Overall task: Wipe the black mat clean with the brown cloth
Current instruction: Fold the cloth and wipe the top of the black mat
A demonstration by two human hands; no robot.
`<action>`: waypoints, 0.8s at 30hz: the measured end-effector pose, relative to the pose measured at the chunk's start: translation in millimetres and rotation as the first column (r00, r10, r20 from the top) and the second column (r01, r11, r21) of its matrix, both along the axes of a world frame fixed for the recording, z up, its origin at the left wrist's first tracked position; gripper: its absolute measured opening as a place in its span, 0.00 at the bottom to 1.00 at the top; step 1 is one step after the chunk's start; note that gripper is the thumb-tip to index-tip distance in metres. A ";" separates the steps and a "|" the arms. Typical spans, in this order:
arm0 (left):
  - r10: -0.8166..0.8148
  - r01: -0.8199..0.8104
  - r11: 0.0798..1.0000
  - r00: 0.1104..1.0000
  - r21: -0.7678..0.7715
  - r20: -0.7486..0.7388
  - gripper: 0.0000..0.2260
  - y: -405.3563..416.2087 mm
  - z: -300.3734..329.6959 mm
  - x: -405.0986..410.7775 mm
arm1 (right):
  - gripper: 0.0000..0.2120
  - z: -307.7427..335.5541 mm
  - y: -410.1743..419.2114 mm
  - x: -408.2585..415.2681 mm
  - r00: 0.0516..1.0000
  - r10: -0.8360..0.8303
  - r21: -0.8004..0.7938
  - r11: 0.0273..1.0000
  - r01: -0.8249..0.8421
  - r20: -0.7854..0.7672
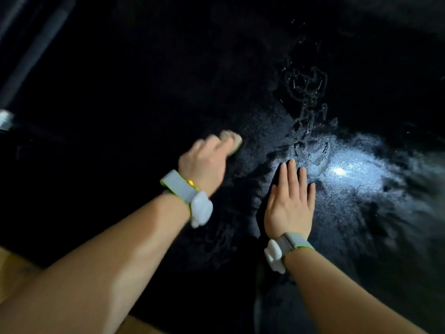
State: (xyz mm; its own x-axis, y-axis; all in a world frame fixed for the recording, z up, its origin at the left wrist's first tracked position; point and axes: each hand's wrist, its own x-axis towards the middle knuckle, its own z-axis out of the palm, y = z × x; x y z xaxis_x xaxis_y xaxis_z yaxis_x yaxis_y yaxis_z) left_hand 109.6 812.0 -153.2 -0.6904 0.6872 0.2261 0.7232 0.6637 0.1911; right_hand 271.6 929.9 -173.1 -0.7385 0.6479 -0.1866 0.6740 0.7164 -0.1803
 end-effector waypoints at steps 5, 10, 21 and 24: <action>-0.398 0.398 0.917 0.917 0.027 -0.010 0.16 -44.6 -3.0 86.0 | 0.27 2.0 -2.7 -1.4 1.000 -0.002 0.011 1.000 0.002 0.007; 0.016 -0.034 0.987 0.993 -0.156 -0.115 0.18 -65.8 6.0 -29.0 | 0.25 -0.6 -0.2 -1.9 0.999 -0.007 0.023 1.000 0.006 0.042; -0.336 0.336 0.941 0.942 0.044 -0.002 0.14 -102.3 -13.2 118.3 | 0.25 2.1 -5.4 -1.4 0.999 -0.020 0.024 1.000 0.020 0.032; -0.146 0.142 0.988 0.986 -0.053 -0.084 0.16 -117.7 -8.3 55.5 | 0.25 2.3 -3.1 -2.9 1.000 -0.017 0.023 1.000 0.016 0.022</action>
State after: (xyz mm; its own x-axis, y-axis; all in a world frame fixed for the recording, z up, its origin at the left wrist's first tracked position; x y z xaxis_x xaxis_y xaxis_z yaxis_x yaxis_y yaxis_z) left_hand 165.2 694.2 -161.5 -0.5625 0.7892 0.2466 0.8244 0.5581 0.0943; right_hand 268.7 926.9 -170.9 -0.7235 0.6642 -0.1883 0.6895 0.7087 -0.1492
